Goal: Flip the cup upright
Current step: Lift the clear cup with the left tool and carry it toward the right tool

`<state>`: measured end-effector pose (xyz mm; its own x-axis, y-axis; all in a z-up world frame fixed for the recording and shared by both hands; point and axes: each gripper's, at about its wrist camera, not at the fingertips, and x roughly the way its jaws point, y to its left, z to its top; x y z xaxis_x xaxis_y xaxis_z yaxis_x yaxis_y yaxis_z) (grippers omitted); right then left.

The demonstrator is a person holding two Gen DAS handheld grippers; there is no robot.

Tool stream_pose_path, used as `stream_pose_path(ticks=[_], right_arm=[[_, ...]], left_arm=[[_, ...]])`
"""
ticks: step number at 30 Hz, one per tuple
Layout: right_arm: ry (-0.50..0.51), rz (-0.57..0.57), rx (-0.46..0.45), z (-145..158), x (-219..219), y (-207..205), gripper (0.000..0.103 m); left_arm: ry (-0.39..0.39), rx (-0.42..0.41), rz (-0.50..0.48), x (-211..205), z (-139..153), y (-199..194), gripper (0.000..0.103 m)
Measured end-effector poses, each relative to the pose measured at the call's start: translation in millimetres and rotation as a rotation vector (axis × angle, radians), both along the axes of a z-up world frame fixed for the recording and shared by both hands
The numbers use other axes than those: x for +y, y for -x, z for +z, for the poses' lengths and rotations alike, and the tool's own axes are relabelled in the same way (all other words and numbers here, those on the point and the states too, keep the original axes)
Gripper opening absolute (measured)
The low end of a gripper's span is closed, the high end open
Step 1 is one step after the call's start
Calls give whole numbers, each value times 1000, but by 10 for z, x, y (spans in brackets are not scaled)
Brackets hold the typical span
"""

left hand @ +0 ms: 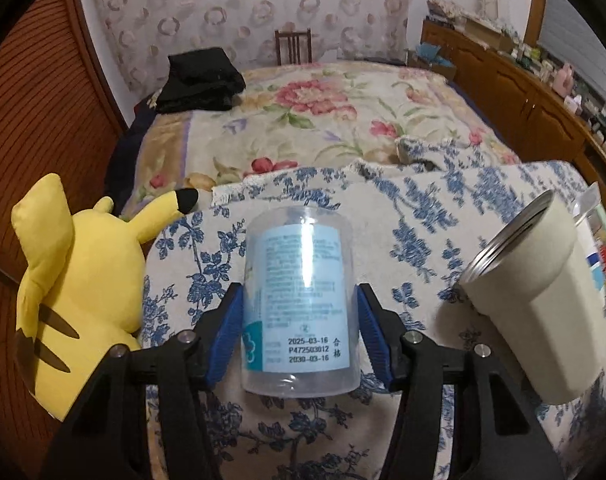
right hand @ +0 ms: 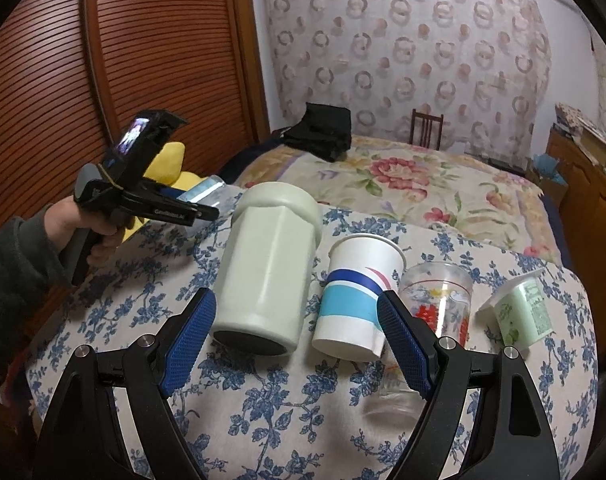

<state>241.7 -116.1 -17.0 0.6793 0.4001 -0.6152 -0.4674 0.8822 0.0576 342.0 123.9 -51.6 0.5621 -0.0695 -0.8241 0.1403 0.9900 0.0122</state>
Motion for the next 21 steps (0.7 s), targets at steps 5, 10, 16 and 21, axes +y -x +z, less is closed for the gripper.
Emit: stream_pose_path(ticks=[5, 10, 16, 21], right_arm=[[3, -20, -12, 3, -83, 112, 85], [5, -35, -27, 7, -162, 287, 85], [10, -52, -40, -21, -280, 590, 85], [3, -82, -32, -107, -450, 826, 85]], left_arm=[[6, -63, -4, -80, 247, 295, 55], [34, -119, -44, -242, 492, 747, 55], [60, -158, -107, -558, 624, 1296, 55], [91, -169, -160, -860, 621, 1637, 55]])
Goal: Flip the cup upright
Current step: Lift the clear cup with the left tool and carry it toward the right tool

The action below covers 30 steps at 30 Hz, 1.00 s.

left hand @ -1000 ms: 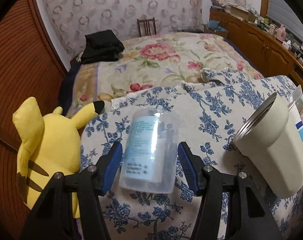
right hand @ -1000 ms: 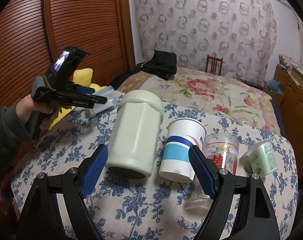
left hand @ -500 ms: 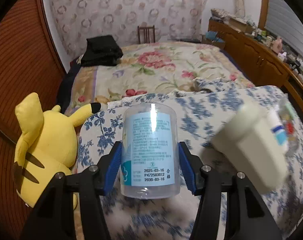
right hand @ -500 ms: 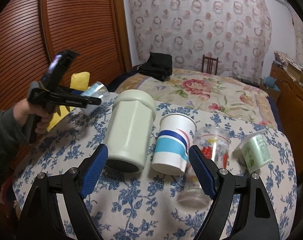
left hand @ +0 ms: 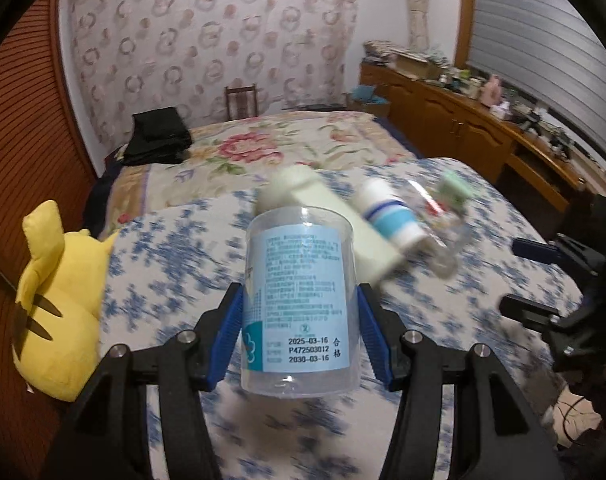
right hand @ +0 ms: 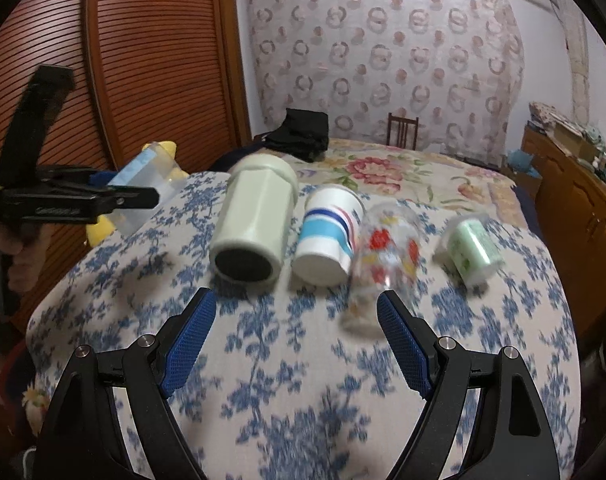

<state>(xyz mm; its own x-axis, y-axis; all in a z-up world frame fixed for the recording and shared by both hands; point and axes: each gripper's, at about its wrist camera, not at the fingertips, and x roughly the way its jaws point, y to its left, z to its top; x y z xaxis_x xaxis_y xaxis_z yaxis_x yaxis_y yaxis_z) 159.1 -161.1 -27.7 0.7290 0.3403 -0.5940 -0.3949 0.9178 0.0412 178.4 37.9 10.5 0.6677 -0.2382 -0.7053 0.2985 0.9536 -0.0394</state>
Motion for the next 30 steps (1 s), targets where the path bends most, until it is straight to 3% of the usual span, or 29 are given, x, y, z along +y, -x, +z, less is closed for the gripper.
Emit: stream_pose_path(ticks=[7, 17, 30], right_arm=[[-2, -53, 17, -143, -264, 279, 85], [-26, -146, 43, -246, -715, 569, 93], [-32, -207, 48, -279, -981, 720, 94]], left_arm=[[30, 19, -79, -477, -150, 311, 55], [19, 43, -163, -1137, -382, 514, 55], [19, 72, -182, -1408, -549, 451, 56]])
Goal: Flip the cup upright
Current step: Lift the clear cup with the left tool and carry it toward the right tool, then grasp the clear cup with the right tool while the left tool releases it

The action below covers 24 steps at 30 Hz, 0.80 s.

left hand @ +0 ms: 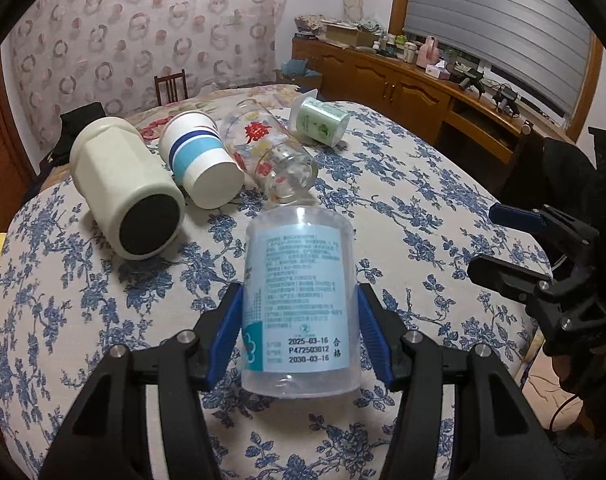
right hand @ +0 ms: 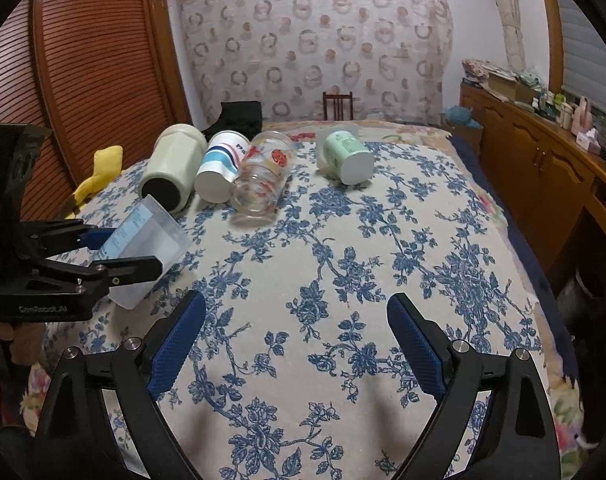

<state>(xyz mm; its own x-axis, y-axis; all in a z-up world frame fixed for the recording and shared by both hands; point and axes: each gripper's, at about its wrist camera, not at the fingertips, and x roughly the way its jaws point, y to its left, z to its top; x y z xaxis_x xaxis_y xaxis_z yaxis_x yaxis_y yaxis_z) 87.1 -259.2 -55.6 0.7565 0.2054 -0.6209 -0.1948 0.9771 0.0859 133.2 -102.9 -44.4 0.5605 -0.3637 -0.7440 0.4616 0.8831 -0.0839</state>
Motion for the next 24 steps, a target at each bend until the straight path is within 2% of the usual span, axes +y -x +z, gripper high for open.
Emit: stream_pose_path(ticks=[3, 7, 12, 19, 24], right_arm=[[-1, 0, 1, -6, 10, 0, 94], [-1, 1, 1, -7, 11, -3, 94], [0, -1, -4, 1, 15, -12, 94], [-5, 15, -5, 47, 119, -41, 94], [-56, 51, 31, 96, 341, -170, 94]], left_arm=[[7, 7, 3, -2, -24, -16, 56], [29, 13, 4, 11, -49, -24, 64], [62, 4, 9, 68, 23, 12, 65], [101, -64, 48, 291, 261, 224, 66], [105, -101, 104, 595, 386, 398, 66]])
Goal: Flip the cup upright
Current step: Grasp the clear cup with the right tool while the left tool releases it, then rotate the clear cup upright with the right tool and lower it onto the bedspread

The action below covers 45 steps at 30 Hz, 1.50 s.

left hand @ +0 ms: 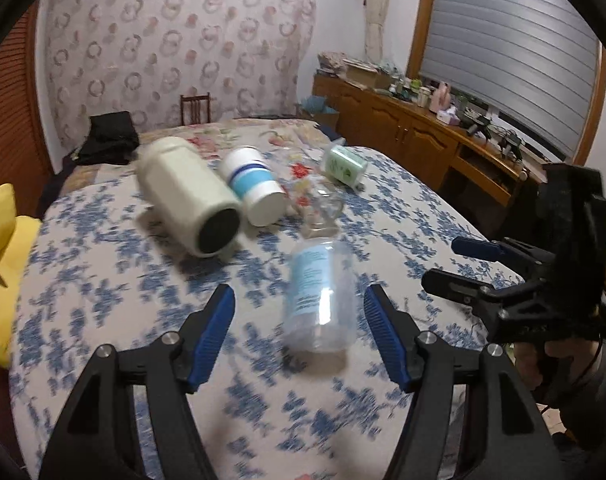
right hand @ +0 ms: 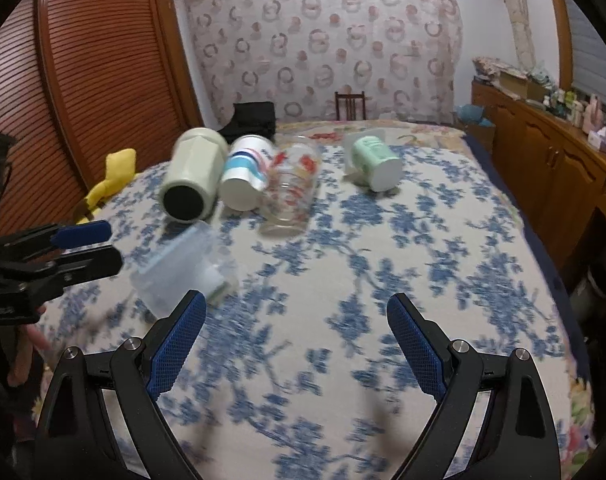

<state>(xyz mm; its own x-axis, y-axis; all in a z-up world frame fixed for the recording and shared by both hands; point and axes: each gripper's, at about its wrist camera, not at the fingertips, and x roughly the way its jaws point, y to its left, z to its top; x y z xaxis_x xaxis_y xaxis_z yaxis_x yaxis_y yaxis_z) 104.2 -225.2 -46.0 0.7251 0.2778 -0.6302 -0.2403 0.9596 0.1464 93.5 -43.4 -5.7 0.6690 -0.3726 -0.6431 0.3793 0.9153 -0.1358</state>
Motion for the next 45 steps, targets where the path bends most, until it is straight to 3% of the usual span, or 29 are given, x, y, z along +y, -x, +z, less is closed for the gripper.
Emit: stream_pose_path(ticks=[8, 16, 26, 32, 39, 45], right_arm=[[-119, 57, 144, -57, 431, -267, 93], [-145, 52, 260, -152, 707, -560, 92], [-113, 52, 375, -249, 899, -859, 88], [-50, 71, 415, -324, 995, -1011, 77], [9, 102, 401, -274, 1108, -1078, 69], [19, 130, 241, -45, 1066, -904, 67]], left_arm=[[1, -15, 82, 486, -35, 209, 66], [16, -14, 161, 855, -183, 288, 66], [37, 3, 203, 1113, -308, 333, 66], [43, 11, 206, 1144, -354, 348, 66], [44, 9, 206, 1148, -355, 359, 66], [39, 11, 202, 1125, -353, 365, 66]])
